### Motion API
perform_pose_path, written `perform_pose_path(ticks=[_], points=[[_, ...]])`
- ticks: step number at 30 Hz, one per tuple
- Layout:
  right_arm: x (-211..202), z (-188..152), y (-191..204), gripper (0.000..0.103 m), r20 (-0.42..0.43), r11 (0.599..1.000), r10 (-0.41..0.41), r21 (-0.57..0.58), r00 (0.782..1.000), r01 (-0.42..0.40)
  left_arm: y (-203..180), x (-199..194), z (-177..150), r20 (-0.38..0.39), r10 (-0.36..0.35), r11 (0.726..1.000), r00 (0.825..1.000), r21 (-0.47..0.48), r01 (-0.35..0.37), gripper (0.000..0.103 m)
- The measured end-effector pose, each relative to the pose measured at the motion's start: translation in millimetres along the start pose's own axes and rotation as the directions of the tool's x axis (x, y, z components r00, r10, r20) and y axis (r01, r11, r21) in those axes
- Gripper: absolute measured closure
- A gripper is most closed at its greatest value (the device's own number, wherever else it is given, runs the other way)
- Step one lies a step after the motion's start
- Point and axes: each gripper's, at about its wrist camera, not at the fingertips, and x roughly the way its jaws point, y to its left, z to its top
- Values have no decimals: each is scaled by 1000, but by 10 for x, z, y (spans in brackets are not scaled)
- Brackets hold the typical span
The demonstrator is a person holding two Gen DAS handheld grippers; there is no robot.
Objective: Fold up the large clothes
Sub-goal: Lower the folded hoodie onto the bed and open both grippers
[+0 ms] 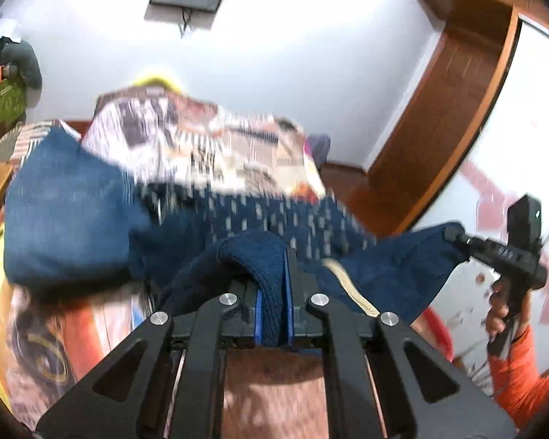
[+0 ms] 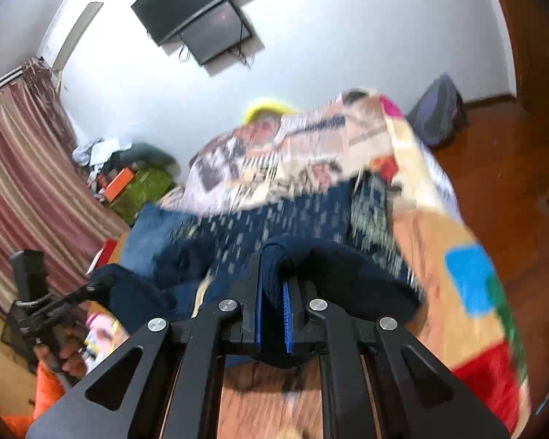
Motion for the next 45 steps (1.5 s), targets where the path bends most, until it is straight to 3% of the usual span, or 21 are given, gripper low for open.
perform_pose_path(ticks=[4, 9, 13, 17, 20, 22, 24, 26, 28, 30, 31, 32, 34, 37, 41, 45], points=[[262, 421, -26, 95, 52, 998, -47, -31, 998, 48, 202, 266, 430, 44, 60, 998, 997, -21, -59, 95], [713, 802, -263, 95, 76, 994, -108, -11, 991, 109, 576, 889, 732, -5, 149, 987, 989, -57, -149, 95], [1202, 891, -509, 95, 23, 983, -186, -3, 982, 186, 835, 1467, 727, -108, 231, 971, 967, -30, -236, 93], [1603, 833, -729, 95, -69, 965, -261, -17, 963, 260, 950, 1821, 621, -186, 252, 966, 950, -3, -257, 91], [1614, 781, -703, 95, -74, 953, -298, -80, 952, 293, 966, 1943, 614, -229, 260, 964, 938, 2, -266, 80], [1580, 807, -623, 94, -60, 944, -314, -122, 948, 305, 974, 1958, 652, -241, 230, 969, 943, -28, -244, 65], [1501, 832, -503, 93, -44, 936, -323, -163, 945, 312, 945, 1913, 717, -228, 225, 970, 947, -38, -239, 60], [1437, 886, -407, 87, -45, 934, -321, -180, 946, 309, 872, 1813, 803, -186, 257, 964, 948, -23, -266, 47], [1400, 935, -348, 80, -52, 936, -315, -180, 948, 302, 785, 1661, 882, -116, 302, 953, 946, -3, -304, 26], [1332, 954, -277, 74, -39, 933, -319, -187, 947, 306, 689, 1506, 934, -57, 333, 943, 941, 28, -332, 18], [1337, 961, -264, 65, -31, 929, -327, -194, 945, 315, 642, 1442, 937, -44, 344, 939, 938, 45, -342, 17], [1276, 970, -220, 49, -2, 914, -355, -208, 935, 347, 617, 1402, 940, -42, 347, 937, 937, 58, -345, 17], [1150, 984, -170, 31, 62, 890, -394, -222, 917, 397, 547, 1334, 887, -50, 345, 936, 937, 90, -340, 17], [911, 990, -139, 28, 126, 884, -396, -217, 910, 414, 487, 1322, 766, -73, 348, 932, 934, 129, -338, 17], [913, 912, -39, 28, 72, 867, -401, -293, 913, 403, 408, 1453, 494, -157, 332, 933, 930, 199, -299, 17], [1107, 658, 56, 28, -28, 865, -369, -375, 929, 332, 316, 1672, 236, -217, 339, 922, 915, 268, -278, 17]])
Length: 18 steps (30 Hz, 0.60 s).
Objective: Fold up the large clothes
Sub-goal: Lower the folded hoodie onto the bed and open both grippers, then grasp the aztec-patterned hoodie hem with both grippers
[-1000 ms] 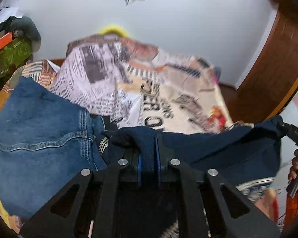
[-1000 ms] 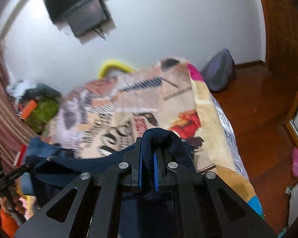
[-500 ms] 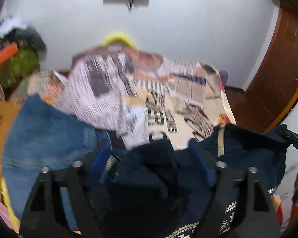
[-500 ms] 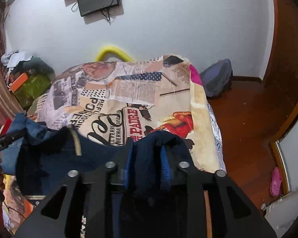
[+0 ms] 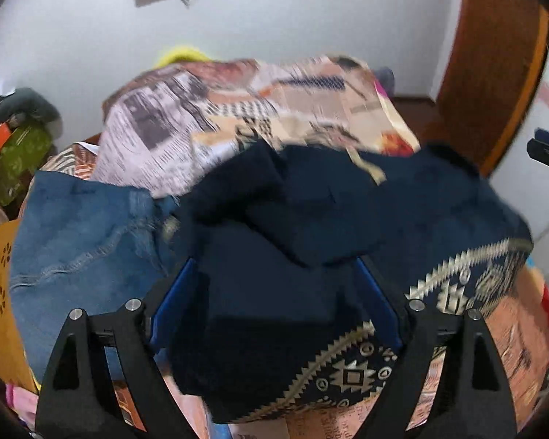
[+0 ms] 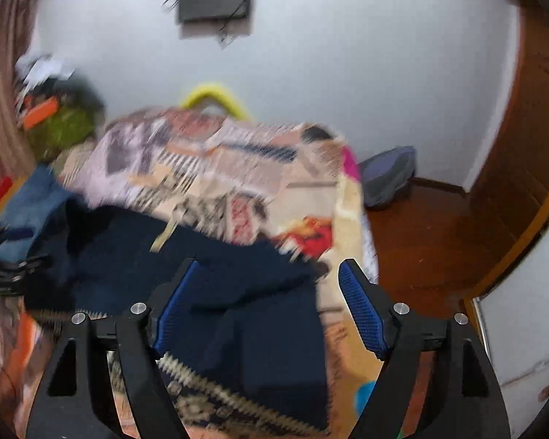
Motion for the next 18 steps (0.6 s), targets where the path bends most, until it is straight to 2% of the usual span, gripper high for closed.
perform_pose_path(ticks=[4, 9, 13, 16, 18], points=[[309, -186, 201, 28, -118, 996, 74, -43, 990, -79, -221, 240, -66, -25, 16, 994, 1000, 111, -13, 17], [887, -293, 465, 28, -283, 988, 90, -99, 955, -122, -277, 594, -1, -54, 78, 978, 995, 198, -66, 17], [1194, -112, 498, 28, -316, 991, 86, -74, 945, -115, -148, 808, 246, -62, 119, 980, 991, 166, -107, 17], [1290, 116, 445, 28, -280, 998, 31, -43, 959, -45, 28, 855, 501, -66, 88, 994, 994, 67, -84, 17], [1252, 225, 401, 28, -221, 999, -42, -12, 974, 41, 117, 822, 619, -42, 106, 994, 993, 4, -106, 17]])
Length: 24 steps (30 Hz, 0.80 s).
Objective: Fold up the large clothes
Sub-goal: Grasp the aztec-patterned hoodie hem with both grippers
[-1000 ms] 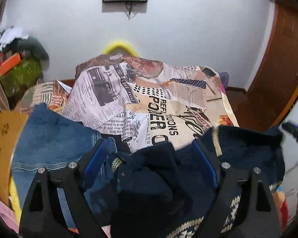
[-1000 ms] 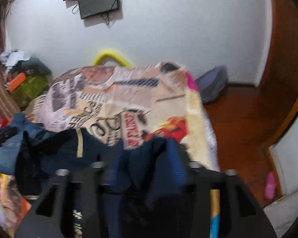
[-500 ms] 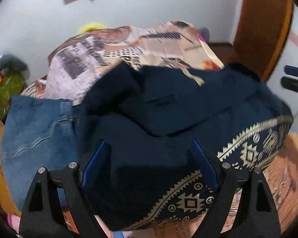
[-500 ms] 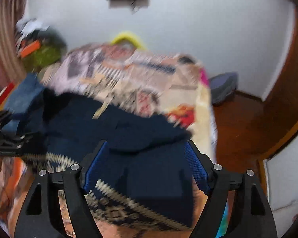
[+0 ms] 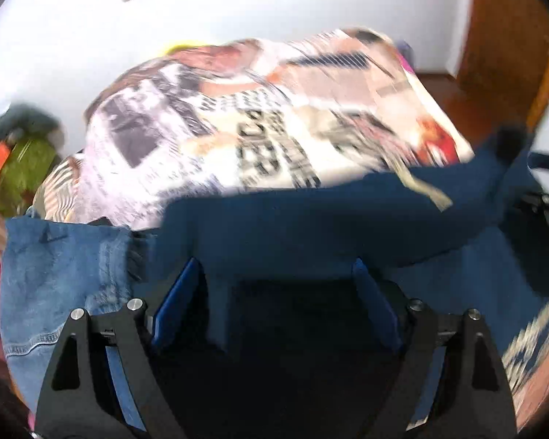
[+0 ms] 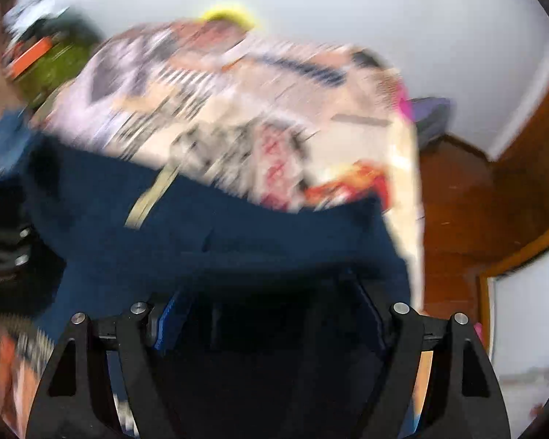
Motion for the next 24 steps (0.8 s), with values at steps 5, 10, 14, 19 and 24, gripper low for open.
perform_pose_path(ticks=[5, 10, 14, 19, 24], points=[[-255, 25, -69, 28, 113, 998, -12, 63, 994, 5, 184, -190, 112, 62, 28, 994, 998, -104, -21, 17], [-385, -194, 108, 28, 91, 999, 27, -40, 996, -23, 164, -429, -80, 74, 23, 995, 997, -95, -16, 17], [-447, -447, 303, 28, 79, 991, 35, -133, 996, -24, 96, -664, -282, 89, 2, 997, 996, -80, 5, 17], [-487, -802, 415, 28, 33, 985, 71, -157, 997, -65, 42, -973, -565, 109, -19, 997, 994, -74, 27, 17], [-554, -1024, 419, 28, 36, 985, 46, -169, 998, -39, 108, -1124, -883, 65, -106, 979, 992, -165, 115, 16]])
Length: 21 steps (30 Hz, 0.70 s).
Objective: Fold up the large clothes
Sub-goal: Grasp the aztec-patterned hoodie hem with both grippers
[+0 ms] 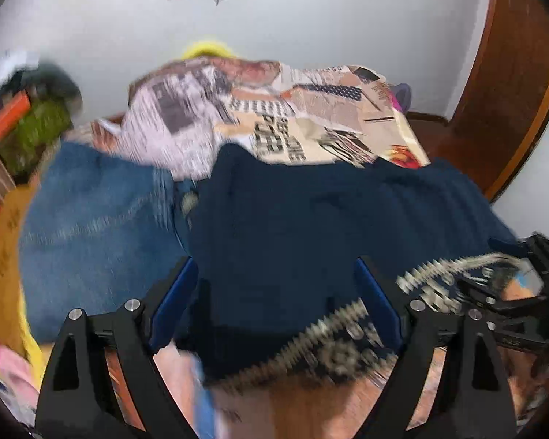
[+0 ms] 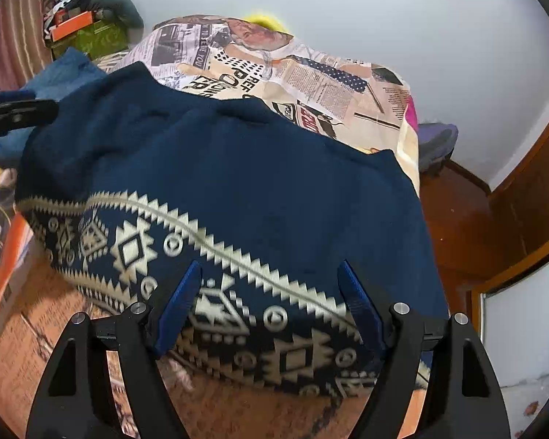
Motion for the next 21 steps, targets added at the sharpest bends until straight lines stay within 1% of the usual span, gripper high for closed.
perform_pose_path(ticks=[2, 5, 7, 10, 11, 12, 13, 16, 17, 18, 19, 20, 21], points=[[-27, -31, -9, 28, -6, 1000, 4, 7, 1000, -4, 42, -65, -116, -6, -38, 999, 999, -38, 38, 16], [-44, -64, -40, 28, -24, 999, 18, 30, 1000, -17, 86, -151, -308, -9, -50, 997, 999, -59, 50, 16], [-48, -82, -58, 28, -31, 999, 27, 41, 999, -26, 142, -195, -455, -6, -29, 996, 1000, -81, 29, 16], [-50, -135, -58, 27, -32, 998, 32, 51, 999, -31, 300, -213, -661, -6, 15, 985, 1000, -170, -16, 16], [-45, -157, -58, 27, -35, 998, 33, 55, 999, -31, 359, -208, -751, -10, 50, 974, 999, -220, -51, 16], [-28, -178, -56, 27, -39, 998, 34, 59, 999, -32, 403, -191, -823, -12, 64, 964, 998, -259, -65, 16], [-29, -203, -48, 27, -39, 998, 32, 61, 999, -30, 444, -157, -894, -19, 54, 954, 998, -293, -57, 16], [-19, -261, -41, 26, -23, 996, 32, 83, 999, -30, 540, 4, -1011, -61, -1, 934, 998, -357, -21, 16], [-7, -274, -38, 25, -23, 995, 35, 95, 999, -33, 554, 66, -1029, -78, -32, 926, 996, -377, 0, 16], [-6, -282, -35, 25, -21, 994, 39, 103, 999, -36, 578, 148, -1053, -102, -86, 915, 991, -402, 38, 16], [-8, -291, -39, 25, -17, 993, 41, 109, 999, -38, 590, 204, -1073, -117, -127, 903, 985, -425, 66, 16], [-7, -304, -41, 24, -12, 993, 43, 114, 999, -41, 601, 254, -1095, -117, -172, 884, 978, -456, 101, 16], [-3, -313, -47, 24, -9, 992, 47, 120, 999, -46, 611, 303, -1114, -103, -220, 859, 970, -492, 142, 16]])
